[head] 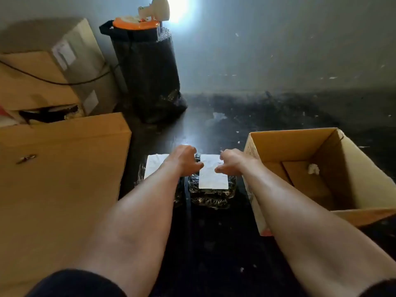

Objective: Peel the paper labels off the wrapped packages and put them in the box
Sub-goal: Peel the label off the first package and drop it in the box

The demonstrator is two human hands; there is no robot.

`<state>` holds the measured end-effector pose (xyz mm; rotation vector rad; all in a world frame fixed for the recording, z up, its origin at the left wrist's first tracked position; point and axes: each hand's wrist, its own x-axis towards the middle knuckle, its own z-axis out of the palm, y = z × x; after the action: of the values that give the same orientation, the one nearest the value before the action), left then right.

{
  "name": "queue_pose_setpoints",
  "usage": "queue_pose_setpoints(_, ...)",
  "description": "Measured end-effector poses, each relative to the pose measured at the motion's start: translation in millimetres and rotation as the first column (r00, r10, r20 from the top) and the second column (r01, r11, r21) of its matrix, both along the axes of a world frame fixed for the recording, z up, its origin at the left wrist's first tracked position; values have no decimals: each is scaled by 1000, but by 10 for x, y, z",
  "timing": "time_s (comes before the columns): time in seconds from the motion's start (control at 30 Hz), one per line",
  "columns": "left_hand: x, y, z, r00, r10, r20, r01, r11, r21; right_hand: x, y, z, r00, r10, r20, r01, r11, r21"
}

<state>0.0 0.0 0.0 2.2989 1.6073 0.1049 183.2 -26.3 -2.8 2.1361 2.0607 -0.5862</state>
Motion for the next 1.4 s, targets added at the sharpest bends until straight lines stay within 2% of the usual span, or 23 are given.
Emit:
queue_pose_setpoints(0.2, 71, -69, -342, 998, 51, 39, -46, 994, -102, 25, 63, -379, 999, 26, 25, -27, 999, 26)
queue_pose_setpoints(0.47, 143, 82, -330, 978, 140, 156, -125, 987, -101, 194, 229, -330, 991, -84, -103, 101, 980, 171)
queue_pose_setpoints(0.53, 147, 115, -323, 966, 184, 180, -157, 976, -151, 202, 229, -307, 983, -99, -156, 129, 972, 194)
queue_pose_setpoints(0.6, 149, -20, -320, 960, 229, 162, -197, 961, -192, 191, 112, -360, 978, -104, -183, 139, 972, 190)
queue_pose_setpoints(0.7, 204, -117, -685, 972, 173, 156, -129, 957, -259, 214, -12, -665, 966, -196, -170, 216, 971, 106)
queue_pose_setpoints(0.9, 88, -328, -843, 961, 230, 151, -200, 961, -193, 79, 40, -614, 976, -98, -195, 116, 990, 82)
queue_pose_setpoints(1.03, 88, -558, -904, 901, 284, 328, -192, 939, -286, 37, 113, -560, 982, -62, -176, 73, 996, 57)
queue_pose_setpoints(1.27, 88, -724, -1212, 871, 268, 413, -171, 951, -258, -21, 312, -657, 989, -5, -145, 20, 994, 106)
queue_pose_setpoints(1.4, 76, -750, -1279, 825, 315, 469, -212, 942, -260, -85, 449, -692, 989, -23, -149, 41, 992, 122)
